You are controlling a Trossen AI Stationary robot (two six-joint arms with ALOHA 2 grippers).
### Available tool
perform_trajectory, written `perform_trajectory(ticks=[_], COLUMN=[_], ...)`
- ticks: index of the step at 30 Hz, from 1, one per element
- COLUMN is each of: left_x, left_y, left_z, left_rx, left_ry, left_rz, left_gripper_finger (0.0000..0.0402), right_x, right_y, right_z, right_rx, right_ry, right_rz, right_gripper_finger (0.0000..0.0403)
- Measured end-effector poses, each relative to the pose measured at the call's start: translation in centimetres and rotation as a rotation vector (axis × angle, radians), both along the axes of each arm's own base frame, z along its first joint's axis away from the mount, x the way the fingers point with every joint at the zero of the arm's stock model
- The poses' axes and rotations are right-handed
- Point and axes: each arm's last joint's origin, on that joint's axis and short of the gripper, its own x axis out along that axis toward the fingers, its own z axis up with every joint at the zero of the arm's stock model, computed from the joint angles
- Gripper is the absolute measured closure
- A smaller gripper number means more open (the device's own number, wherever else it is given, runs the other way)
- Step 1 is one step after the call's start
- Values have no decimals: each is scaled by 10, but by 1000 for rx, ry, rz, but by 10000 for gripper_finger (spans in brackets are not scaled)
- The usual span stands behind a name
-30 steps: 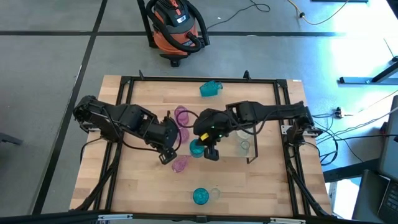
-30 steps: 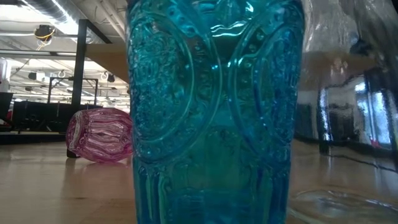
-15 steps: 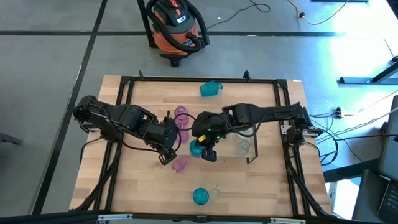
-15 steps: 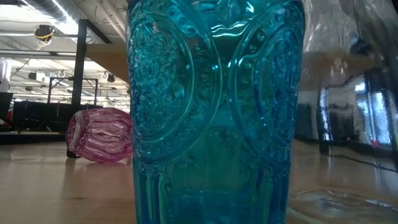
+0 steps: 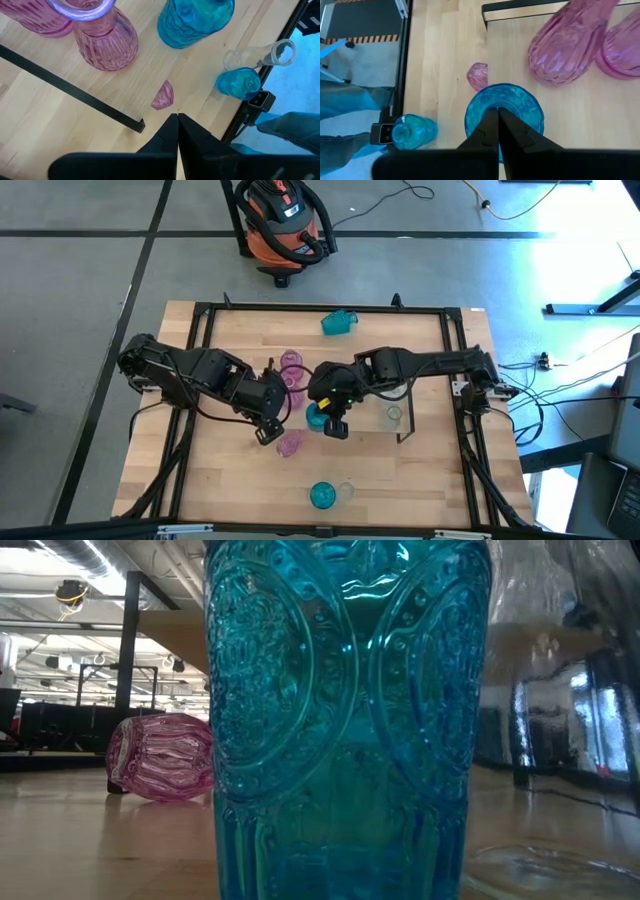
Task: Sort vases onto shelf
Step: Adjust the vases on the shelf, then put the blue vase on the shelf aligned with the other blue vase
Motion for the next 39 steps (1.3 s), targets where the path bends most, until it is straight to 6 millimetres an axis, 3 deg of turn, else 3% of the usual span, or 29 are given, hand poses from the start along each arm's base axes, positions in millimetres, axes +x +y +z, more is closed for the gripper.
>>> perform_trajectory(ticks=[21, 32, 39], left_x=[0, 0, 0], left_y=[0, 0, 0], left_z=[0, 0, 0], left_rx=[0, 1, 1], left_ry=[0, -1, -1], left_rz=[-1, 0, 0], left_gripper_finger=[401, 401, 401], right_x=[-4, -14, -19], right_y=[-2, -17, -16], right_z=[0, 14, 21], right_rx=[-33, -30, -3], right_ry=[24, 0, -18], right_rz=[-19, -59, -42], right_gripper_finger=[403, 403, 403])
